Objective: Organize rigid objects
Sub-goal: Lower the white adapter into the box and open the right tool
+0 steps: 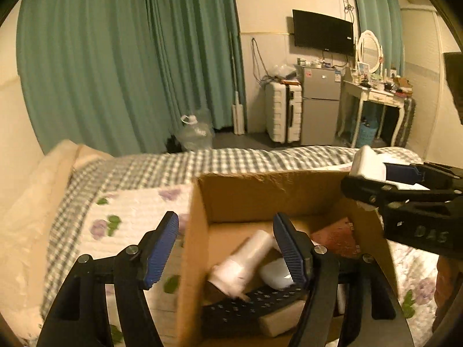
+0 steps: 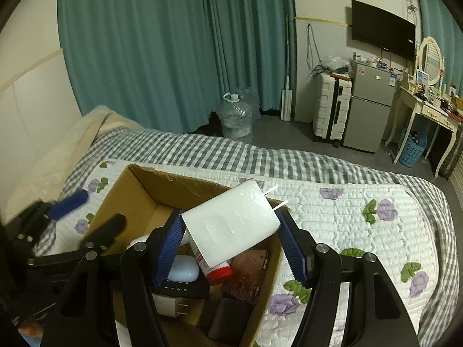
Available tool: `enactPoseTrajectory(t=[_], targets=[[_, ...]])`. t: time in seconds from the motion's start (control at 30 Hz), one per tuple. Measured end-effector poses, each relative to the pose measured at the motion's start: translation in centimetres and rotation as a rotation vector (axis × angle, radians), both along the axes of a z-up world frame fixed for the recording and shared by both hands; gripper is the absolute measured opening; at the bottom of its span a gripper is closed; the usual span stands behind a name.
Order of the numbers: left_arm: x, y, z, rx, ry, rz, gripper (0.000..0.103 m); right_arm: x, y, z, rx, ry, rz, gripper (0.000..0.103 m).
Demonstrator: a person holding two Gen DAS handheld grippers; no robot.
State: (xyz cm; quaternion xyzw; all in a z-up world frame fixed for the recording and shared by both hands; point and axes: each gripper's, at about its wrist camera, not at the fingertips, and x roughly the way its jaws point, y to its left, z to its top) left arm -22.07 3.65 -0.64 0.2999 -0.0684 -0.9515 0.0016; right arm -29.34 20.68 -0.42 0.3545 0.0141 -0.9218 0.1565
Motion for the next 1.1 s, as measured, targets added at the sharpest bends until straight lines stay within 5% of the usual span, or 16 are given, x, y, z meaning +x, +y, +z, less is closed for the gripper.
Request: enactPoseTrajectory(t=[0.4,0.63,0.93,1.1], targets=[[-1.8,-1.2,-2.2,-0.038,-0.005,0.036,0.071,-2.9,-1.5,-5.0,0.028,-0.112,-0.015,0.065],[-1.2,-1.9,-2.0,-0.021,0.012,0.042,0.071,-2.5,-1.9,-4.7,0.037,-0.084,-0.034,0.075],[4.1,-2.1,5.9,0.014,0.172,0.022,0.073,3.7,-1.2,2.8,0.11,0.054,-0.091,0.076],[9.0,-2.5,11.5,0.034,0.288,0.005,0.079,10.2,-0.7,9.4,0.119,0.2,-0.115,0.088]])
